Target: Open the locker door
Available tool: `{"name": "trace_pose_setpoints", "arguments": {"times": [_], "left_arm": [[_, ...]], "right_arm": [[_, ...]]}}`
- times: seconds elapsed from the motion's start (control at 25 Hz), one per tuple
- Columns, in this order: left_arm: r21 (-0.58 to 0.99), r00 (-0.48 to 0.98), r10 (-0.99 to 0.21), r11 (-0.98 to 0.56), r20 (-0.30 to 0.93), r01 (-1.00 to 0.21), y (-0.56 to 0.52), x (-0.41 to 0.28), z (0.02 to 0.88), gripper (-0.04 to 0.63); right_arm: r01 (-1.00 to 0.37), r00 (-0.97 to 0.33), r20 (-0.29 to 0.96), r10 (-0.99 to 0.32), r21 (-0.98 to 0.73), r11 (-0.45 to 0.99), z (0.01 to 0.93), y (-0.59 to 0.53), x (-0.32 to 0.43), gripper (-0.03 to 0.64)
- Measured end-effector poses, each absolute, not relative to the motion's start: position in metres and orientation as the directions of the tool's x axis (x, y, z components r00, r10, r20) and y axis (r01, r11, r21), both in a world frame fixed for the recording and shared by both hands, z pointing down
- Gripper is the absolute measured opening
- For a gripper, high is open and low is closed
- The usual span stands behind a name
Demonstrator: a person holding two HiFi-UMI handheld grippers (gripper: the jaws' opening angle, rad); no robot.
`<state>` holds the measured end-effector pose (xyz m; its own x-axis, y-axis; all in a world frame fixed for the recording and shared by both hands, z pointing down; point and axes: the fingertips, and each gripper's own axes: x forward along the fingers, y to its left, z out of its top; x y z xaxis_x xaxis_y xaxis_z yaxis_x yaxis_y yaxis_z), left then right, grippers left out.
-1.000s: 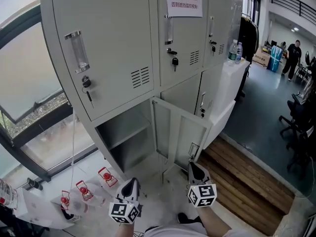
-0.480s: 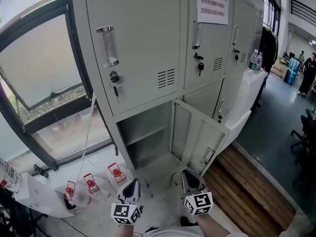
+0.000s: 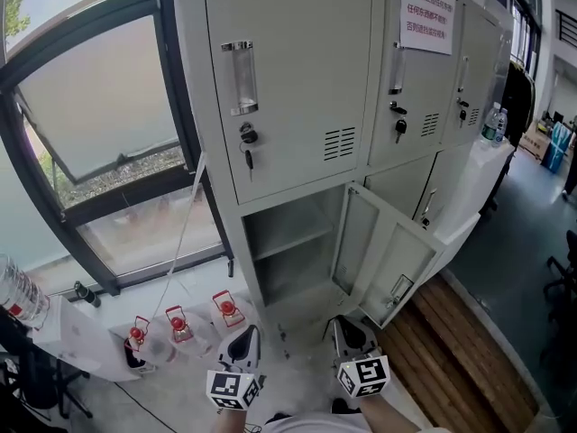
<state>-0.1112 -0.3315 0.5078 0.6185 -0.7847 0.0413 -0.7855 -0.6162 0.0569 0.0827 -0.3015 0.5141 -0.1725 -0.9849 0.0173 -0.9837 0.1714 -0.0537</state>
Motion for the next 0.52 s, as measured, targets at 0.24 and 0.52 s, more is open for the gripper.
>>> {"name": "trace_pose_setpoints", "arguments": {"times": [0.24,0.52], "left_arm": [[0.065,0.609,-0.792,-0.606,0.038,-0.793,-0.3337,-0.1150,0.5078,0.005],[0.053,0.612,-0.790,-0.610,0.041,-0.791,-0.3365,-0.1117,0.5086,0.005]], "right_arm": [[-0.982,-0.183,0.013,-0.983,-0.051,0.182,0.5129,-0.3043,0.0776,0.013],[-0.983,-0.174,0.017,-0.985,-0.055,0.173,0.5147,-0.3051,0.0794,0.014]]}}
